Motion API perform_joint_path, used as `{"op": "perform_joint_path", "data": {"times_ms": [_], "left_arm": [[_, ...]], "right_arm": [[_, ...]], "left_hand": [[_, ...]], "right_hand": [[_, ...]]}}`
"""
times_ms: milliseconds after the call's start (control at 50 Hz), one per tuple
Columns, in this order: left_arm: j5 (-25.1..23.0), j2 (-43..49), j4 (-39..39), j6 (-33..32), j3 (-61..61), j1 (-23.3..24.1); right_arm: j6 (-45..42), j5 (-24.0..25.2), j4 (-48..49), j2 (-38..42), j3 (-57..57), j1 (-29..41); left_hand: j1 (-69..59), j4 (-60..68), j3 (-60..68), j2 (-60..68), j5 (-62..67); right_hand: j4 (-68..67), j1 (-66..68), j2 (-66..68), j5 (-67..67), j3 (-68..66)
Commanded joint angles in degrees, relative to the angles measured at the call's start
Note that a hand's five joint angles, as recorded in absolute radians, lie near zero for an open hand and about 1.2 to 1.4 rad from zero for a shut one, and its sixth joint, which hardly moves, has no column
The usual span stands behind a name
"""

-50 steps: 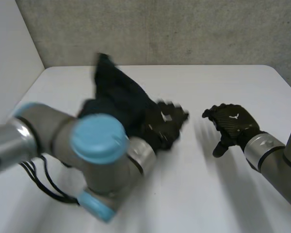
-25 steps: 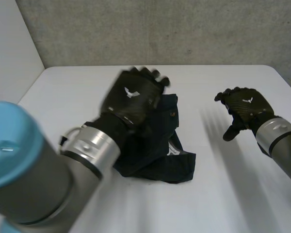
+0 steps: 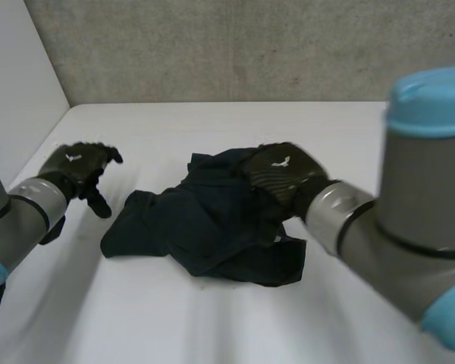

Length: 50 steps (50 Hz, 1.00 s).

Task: Fold the shorts.

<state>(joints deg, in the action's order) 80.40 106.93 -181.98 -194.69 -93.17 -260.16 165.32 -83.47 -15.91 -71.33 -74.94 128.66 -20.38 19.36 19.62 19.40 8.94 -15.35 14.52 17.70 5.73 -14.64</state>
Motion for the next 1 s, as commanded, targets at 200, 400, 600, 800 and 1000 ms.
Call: {"op": "perform_joint_path", "data": {"times_ms": [200,400,600,800,1000], "left_arm": [[-5.7,12.95,-0.31,-6.14,3.79,0.79],[-3.42,10.86,-0.66,-6.58,5.28,2.82],[-1.3,-7.24,0.57,-5.09,4.93,6.77],[-1.39,-21.76,0.57,2.2,7.39,8.18],[-0.69,-14.22,0.75,2.39,7.66,10.73]], "right_arm": [[-11.68,-11.62,8.44,16.39,5.59,7.13],[-15.37,-11.8,9.59,12.81,8.14,5.65],[-22.41,-10.22,5.55,-0.56,10.51,-3.67],[-23.99,-9.69,-2.71,-2.68,20.88,-6.57],[-23.82,-7.58,-10.1,3.65,22.56,-8.86]], "left_hand": [[-20.56,21.59,21.33,21.54,22.0],[-59.62,60.64,60.38,60.6,61.06],[-59.62,60.64,60.38,60.6,61.06],[-59.62,60.64,60.38,60.6,61.06],[-59.62,60.64,60.38,60.6,61.06]], "right_hand": [[-29.32,30.15,26.97,28.94,-30.04],[-64.65,65.48,62.3,64.27,-65.36],[-64.65,65.48,62.3,64.27,-65.36],[-64.65,65.48,62.3,64.27,-65.36],[-64.65,65.48,62.3,64.27,-65.36]]}}
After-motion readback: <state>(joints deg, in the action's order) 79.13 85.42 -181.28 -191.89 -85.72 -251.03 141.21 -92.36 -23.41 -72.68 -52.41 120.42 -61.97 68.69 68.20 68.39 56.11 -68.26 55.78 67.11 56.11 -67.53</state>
